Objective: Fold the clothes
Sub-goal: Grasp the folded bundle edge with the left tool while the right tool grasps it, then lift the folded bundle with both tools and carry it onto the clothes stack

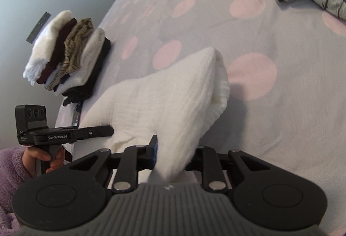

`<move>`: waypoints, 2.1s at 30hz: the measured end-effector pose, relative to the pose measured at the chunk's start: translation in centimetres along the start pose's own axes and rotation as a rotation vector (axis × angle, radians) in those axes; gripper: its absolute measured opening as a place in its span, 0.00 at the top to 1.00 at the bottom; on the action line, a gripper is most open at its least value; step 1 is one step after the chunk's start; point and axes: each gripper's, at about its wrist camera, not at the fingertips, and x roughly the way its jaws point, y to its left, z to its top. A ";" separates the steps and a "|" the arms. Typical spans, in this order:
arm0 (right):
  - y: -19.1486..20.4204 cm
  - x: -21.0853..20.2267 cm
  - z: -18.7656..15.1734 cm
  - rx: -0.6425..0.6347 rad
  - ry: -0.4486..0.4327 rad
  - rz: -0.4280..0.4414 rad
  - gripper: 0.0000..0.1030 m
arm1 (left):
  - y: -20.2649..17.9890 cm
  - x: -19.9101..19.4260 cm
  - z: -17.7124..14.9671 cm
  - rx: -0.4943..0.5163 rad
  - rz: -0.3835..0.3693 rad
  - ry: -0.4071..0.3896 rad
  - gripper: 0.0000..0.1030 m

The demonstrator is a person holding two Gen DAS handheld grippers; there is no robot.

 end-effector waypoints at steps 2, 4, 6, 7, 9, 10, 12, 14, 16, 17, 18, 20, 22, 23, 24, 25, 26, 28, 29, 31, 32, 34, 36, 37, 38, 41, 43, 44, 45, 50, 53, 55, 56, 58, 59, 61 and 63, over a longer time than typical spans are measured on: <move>0.8 -0.3 0.2 -0.013 -0.017 0.013 0.78 | -0.3 -0.8 0.1 0.004 -0.001 -0.025 0.80; 1.6 -0.8 0.4 -0.033 -0.036 0.025 0.78 | -0.6 -1.7 0.3 0.006 -0.004 -0.055 0.80; 2.4 -1.2 0.8 -0.047 -0.056 0.039 0.78 | -0.8 -2.8 0.5 0.000 -0.011 -0.089 0.80; 2.8 -1.3 1.0 -0.051 -0.067 0.045 0.78 | -0.9 -3.4 0.6 -0.003 -0.014 -0.104 0.80; 3.6 -1.8 1.4 -0.054 -0.088 0.063 0.79 | -1.0 -4.7 1.0 -0.006 -0.019 -0.133 0.80; 4.2 -2.0 1.8 -0.056 -0.099 0.073 0.79 | -1.1 -5.5 1.3 -0.005 -0.020 -0.147 0.80; 5.4 -2.4 2.6 -0.057 -0.117 0.100 0.79 | -1.3 -7.3 2.0 0.001 -0.018 -0.177 0.80; 7.1 -2.7 3.6 -0.071 -0.140 0.130 0.79 | -1.5 -9.4 2.8 0.005 -0.017 -0.209 0.80; 8.9 -3.1 4.7 -0.091 -0.164 0.164 0.79 | -1.6 -11.8 3.8 0.006 -0.011 -0.243 0.80; 9.9 -3.4 5.4 -0.102 -0.177 0.184 0.79 | -1.8 -13.3 4.4 0.015 -0.001 -0.263 0.80; 10.9 -3.6 6.0 -0.113 -0.190 0.204 0.79 | -2.0 -14.8 5.0 0.027 0.010 -0.281 0.80; 13.1 -3.8 7.1 -0.132 -0.209 0.249 0.79 | -2.3 -17.8 6.1 0.053 0.032 -0.316 0.80; 15.5 -4.0 8.3 -0.152 -0.227 0.295 0.79 | -2.5 -20.7 7.1 0.067 0.057 -0.349 0.80; 16.8 -3.9 8.8 -0.165 -0.234 0.314 0.79 | -2.5 -22.0 7.5 0.070 0.070 -0.364 0.80; 18.1 -3.8 9.4 -0.179 -0.240 0.330 0.79 | -2.5 -23.3 8.0 0.071 0.084 -0.380 0.80; 19.4 -3.8 10.0 -0.194 -0.245 0.346 0.79 | -2.3 -24.6 8.3 0.071 0.100 -0.394 0.80; 20.6 -3.6 10.6 -0.209 -0.247 0.359 0.79 | -2.1 -25.8 8.6 0.070 0.117 -0.406 0.80; 22.9 -3.0 11.8 -0.228 -0.247 0.387 0.79 | -1.7 -27.9 9.2 0.064 0.153 -0.427 0.80; 23.9 -2.7 12.3 -0.232 -0.244 0.400 0.79 | -1.4 -29.0 9.5 0.061 0.171 -0.439 0.80; 26.0 -1.9 13.7 -0.236 -0.237 0.428 0.79 | -0.8 -30.8 10.2 0.053 0.200 -0.462 0.81; 27.0 -1.4 14.3 -0.235 -0.235 0.442 0.79 | -0.4 -31.7 10.6 0.048 0.212 -0.473 0.81; 29.0 -0.2 15.5 -0.240 -0.231 0.466 0.79 | 0.2 -33.5 11.5 0.038 0.240 -0.497 0.81; 31.0 1.1 16.8 -0.242 -0.217 0.481 0.79 | 0.7 -35.0 12.5 0.031 0.265 -0.520 0.81; 32.0 1.7 17.5 -0.242 -0.208 0.489 0.79 | 1.0 -35.7 12.9 0.027 0.274 -0.533 0.81; 32.9 2.3 18.2 -0.246 -0.201 0.493 0.79 | 1.3 -36.4 13.3 0.024 0.282 -0.544 0.81; 35.6 4.1 20.1 -0.261 -0.184 0.502 0.79 | 2.8 -38.4 14.4 0.011 0.302 -0.567 0.81; 37.0 5.5 21.2 -0.264 -0.172 0.505 0.79 | 4.0 -39.1 15.3 0.000 0.312 -0.575 0.81; 37.7 6.2 21.7 -0.265 -0.166 0.507 0.79 | 4.6 -39.3 15.7 -0.006 0.315 -0.578 0.81; 38.3 6.8 22.2 -0.266 -0.160 0.508 0.79 | 5.2 -39.4 16.2 -0.012 0.317 -0.579 0.81; 40.2 10.2 24.3 -0.254 -0.110 0.494 0.79 | 8.8 -38.8 18.4 -0.039 0.316 -0.546 0.81; 40.2 12.4 25.6 -0.236 -0.084 0.476 0.78 | 11.5 -37.7 19.2 -0.067 0.310 -0.515 0.81; 40.0 13.7 26.2 -0.227 -0.072 0.466 0.78 | 13.4 -37.0 19.6 -0.081 0.302 -0.499 0.81; 39.7 14.3 26.5 -0.223 -0.067 0.461 0.78 | 14.3 -36.6 19.8 -0.087 0.293 -0.495 0.81; 39.3 15.5 27.0 -0.215 -0.058 0.452 0.78 | 16.0 -35.7 19.9 -0.110 0.276 -0.492 0.81; 39.0 16.1 27.0 -0.212 -0.054 0.448 0.77 | 17.0 -35.3 19.9 -0.125 0.266 -0.490 0.81; 38.4 17.1 27.1 -0.206 -0.046 0.439 0.75 | 18.7 -34.5 19.8 -0.147 0.250 -0.486 0.80; 37.2 17.9 26.8 -0.199 -0.039 0.437 0.74 | 20.1 -33.8 19.6 -0.165 0.235 -0.491 0.78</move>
